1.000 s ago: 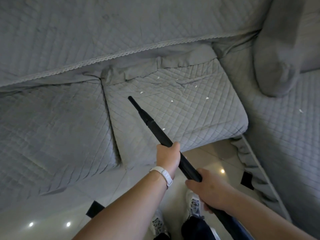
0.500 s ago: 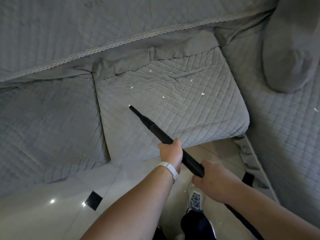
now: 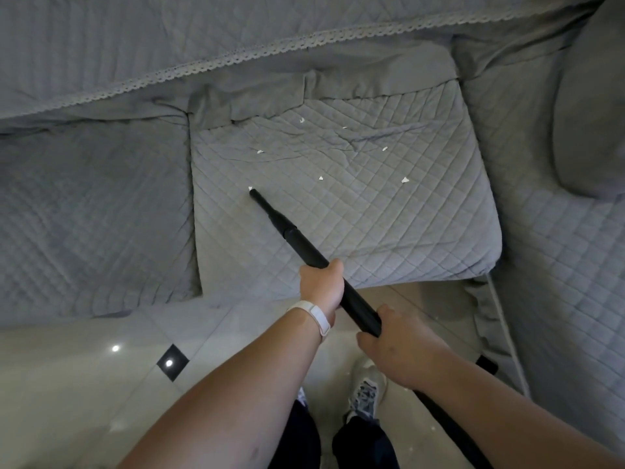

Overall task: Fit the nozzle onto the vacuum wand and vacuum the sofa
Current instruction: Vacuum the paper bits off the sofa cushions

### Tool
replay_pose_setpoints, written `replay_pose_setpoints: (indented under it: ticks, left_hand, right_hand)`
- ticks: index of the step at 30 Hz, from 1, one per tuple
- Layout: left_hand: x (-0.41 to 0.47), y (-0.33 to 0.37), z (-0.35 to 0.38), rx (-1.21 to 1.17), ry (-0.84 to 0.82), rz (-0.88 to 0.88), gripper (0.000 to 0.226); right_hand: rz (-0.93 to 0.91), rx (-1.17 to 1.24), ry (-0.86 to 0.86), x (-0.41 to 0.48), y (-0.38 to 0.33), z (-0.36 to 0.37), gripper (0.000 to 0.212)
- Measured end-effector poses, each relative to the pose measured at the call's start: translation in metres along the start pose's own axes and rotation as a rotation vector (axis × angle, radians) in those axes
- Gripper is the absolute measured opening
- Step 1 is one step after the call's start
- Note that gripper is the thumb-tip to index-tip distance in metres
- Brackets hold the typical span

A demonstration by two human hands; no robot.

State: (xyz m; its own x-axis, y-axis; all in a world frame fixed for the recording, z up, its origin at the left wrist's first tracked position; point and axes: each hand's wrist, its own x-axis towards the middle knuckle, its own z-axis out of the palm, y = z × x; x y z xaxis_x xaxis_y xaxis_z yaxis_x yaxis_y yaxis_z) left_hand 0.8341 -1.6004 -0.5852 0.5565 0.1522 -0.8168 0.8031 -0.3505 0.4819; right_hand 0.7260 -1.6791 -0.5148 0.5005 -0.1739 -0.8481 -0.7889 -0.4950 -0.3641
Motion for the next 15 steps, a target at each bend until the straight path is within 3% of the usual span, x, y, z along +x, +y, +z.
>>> replay_pose_setpoints:
  ticks: [15]
  left_hand:
    - [0.023,0.010,0.001,0.050,-0.005,0.066,0.035]
  right_hand:
    - [-0.012,0.023,-0.012,0.021,-0.005,-0.003,0.035]
